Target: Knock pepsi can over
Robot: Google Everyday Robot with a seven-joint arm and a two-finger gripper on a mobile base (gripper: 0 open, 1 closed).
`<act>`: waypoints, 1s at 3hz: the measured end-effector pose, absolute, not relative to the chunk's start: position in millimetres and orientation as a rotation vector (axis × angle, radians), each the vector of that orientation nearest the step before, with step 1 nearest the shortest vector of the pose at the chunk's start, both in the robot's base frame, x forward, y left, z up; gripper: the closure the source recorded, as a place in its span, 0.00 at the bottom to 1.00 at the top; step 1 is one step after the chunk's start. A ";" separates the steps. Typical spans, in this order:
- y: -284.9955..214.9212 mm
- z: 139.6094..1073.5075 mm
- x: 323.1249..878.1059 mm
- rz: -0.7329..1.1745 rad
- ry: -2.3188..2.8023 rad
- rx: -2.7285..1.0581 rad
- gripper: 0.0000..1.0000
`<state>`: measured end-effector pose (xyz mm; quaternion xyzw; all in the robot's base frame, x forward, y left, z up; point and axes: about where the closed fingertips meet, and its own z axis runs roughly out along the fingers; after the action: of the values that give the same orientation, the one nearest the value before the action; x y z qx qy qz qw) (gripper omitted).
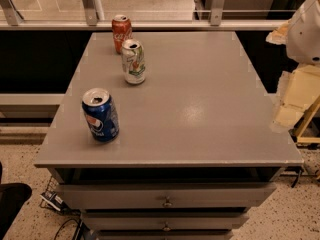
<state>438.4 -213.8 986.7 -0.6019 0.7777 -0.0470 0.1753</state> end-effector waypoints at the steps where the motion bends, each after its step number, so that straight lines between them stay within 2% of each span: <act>1: -213.8 986.8 438.4 -0.133 2.203 -1.705 0.00; 3: -189.8 973.6 434.0 0.076 2.076 -1.584 0.00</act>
Offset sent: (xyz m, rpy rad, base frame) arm -0.0026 0.0228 -0.0192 0.2440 -0.0295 0.0357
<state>434.0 -189.8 973.6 -0.5853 0.7669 0.0281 0.2616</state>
